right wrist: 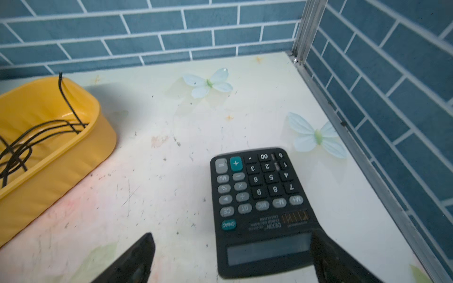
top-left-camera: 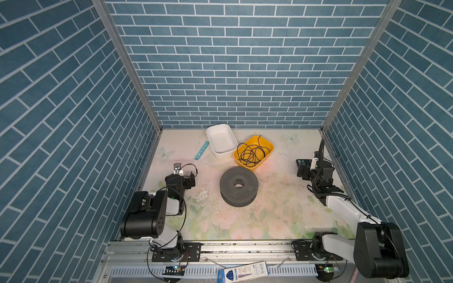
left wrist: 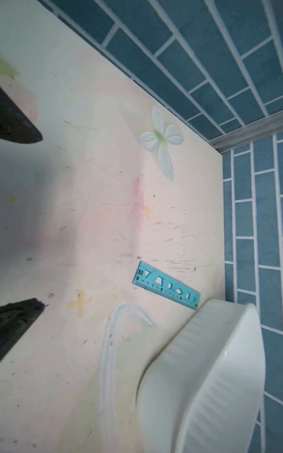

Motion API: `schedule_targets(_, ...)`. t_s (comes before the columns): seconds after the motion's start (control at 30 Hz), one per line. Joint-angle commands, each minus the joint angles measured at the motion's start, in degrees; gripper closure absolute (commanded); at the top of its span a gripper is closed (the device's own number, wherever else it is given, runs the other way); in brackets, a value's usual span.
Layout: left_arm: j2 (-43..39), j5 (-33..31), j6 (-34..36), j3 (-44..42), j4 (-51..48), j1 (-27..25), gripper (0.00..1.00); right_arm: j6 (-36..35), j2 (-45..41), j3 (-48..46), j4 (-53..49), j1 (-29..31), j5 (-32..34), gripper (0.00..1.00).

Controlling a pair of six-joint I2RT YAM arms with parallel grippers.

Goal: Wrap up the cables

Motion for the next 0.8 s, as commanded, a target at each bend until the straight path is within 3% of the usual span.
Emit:
schedule_targets(0.0, -0.23, 0.3, 1.31, 3.04, 1.44, -0.76, 0.0, -2.77, 4.78, -6.02, 19.25, -1.23, 2.28, 0.02)
schedule_targets(0.1, -0.19, -3.08, -0.02, 1.59, 4.03, -0.77, 0.0, -2.92, 7.22, -7.58, 24.48, -1.4, 5.65, 0.02)
schedule_targets(0.23, -0.57, -6.88, -1.09, -1.36, 8.82, -1.02, 0.0, -2.2, 13.53, -13.91, 44.34, -2.3, 10.03, 0.02)
schedule_targets(0.37, 2.4, -10.27, -2.53, -7.16, 22.77, -0.99, 0.0, -3.12, 13.66, -11.25, 39.64, -2.24, 7.69, 0.02)
schedule_targets(0.43, 2.78, -10.08, -2.45, -7.61, 23.86, -1.04, 0.0, -4.32, 15.6, -8.33, 34.68, -2.2, 4.16, 0.04)
schedule_targets(0.47, 2.39, -10.09, -2.53, -7.61, 23.28, -1.03, 0.0, -6.57, 20.2, -8.63, 39.64, -2.15, -0.5, 0.07)
schedule_targets(0.5, 2.68, -10.04, -2.53, -7.77, 23.74, -1.04, 0.0, -7.16, 19.4, -8.78, 38.81, -1.24, -0.07, 0.02)
schedule_targets(0.53, 2.99, -10.0, -2.58, -7.92, 24.58, -0.99, 0.0, -6.88, 17.61, -8.74, 36.44, -2.16, -3.93, 0.02)
schedule_targets(0.57, 2.65, -10.04, -2.62, -8.0, 24.17, -0.94, 0.0, -7.27, 20.41, -9.85, 43.15, -2.6, -5.08, 0.02)
schedule_targets(0.6, 2.9, -10.05, -2.62, -8.01, 24.53, -0.97, 0.0, -6.35, 18.31, -9.34, 37.98, -2.65, -3.12, 0.02)
schedule_targets(0.67, 2.76, -9.89, -2.62, -8.08, 24.48, -0.99, 0.0, -3.92, 19.89, -7.34, 37.03, -3.74, -1.45, 0.01)
schedule_targets(0.7, 2.68, -9.89, -2.58, -8.15, 24.52, -1.01, 0.0, -1.93, 18.56, -4.91, 30.21, -4.75, -0.63, 0.01)
schedule_targets(0.77, 2.7, -9.77, -2.67, -8.22, 24.54, -0.95, 0.0, -1.49, 18.72, -5.72, 32.1, -5.88, -1.62, 0.01)
